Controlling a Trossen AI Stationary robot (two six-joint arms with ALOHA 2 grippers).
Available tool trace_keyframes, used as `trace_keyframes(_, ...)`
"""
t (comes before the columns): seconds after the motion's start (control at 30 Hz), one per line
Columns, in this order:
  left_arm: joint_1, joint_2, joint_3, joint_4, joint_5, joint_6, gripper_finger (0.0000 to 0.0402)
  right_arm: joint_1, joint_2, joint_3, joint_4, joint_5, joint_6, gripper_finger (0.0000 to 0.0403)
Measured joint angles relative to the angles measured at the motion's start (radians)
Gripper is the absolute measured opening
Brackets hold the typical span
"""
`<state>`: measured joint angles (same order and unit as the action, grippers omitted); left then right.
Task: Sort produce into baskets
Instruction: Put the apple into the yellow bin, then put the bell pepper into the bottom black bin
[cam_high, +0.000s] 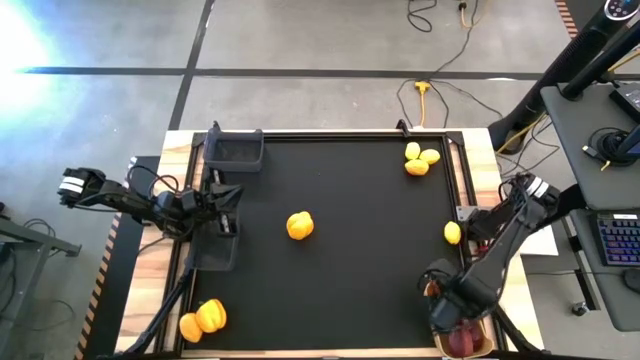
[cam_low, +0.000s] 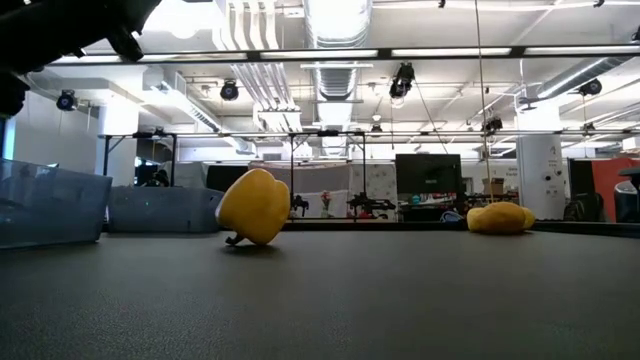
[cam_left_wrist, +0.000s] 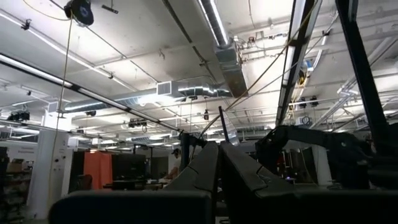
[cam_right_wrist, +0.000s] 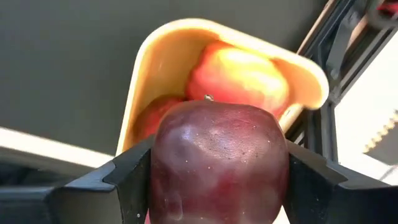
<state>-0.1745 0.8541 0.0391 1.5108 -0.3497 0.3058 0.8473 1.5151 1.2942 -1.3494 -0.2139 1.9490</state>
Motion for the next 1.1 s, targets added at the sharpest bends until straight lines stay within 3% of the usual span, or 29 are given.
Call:
trace_keyframes(0.2, 0.0, 0.014, 0.0, 0.024, 0.091, 0.0, 0.0, -0.073, 0.006, -0.032, 0.006, 0.006, -0.074, 0.0286)
trace_keyframes(0.5, 0.0, 0.029, 0.0, 0.024, 0.098, 0.013, 0.0, -0.096, 0.007, -0.077, 0.069, -0.031, -0.104, 0.0352)
trace_keyframes(0.8, 0.0, 0.102, 0.012, -0.018, 0.098, -0.034, 0.0, -0.192, -0.07, -0.046, -0.052, -0.025, -0.252, 0.0358)
trace_keyframes(0.9, 0.0, 0.129, 0.077, -0.18, 0.117, -0.085, 0.0009, -0.239, -0.106, -0.042, -0.141, 0.018, -0.342, 0.0352)
trace_keyframes(0.97, -0.001, 0.146, 0.144, -0.366, 0.143, -0.113, 0.0023, -0.269, -0.128, -0.042, -0.166, 0.101, -0.415, 0.0349)
trace_keyframes(1.1, -0.003, 0.18, 0.313, -0.846, 0.154, -0.193, 0.0061, -0.307, -0.158, -0.047, -0.129, 0.454, -0.618, 0.0345)
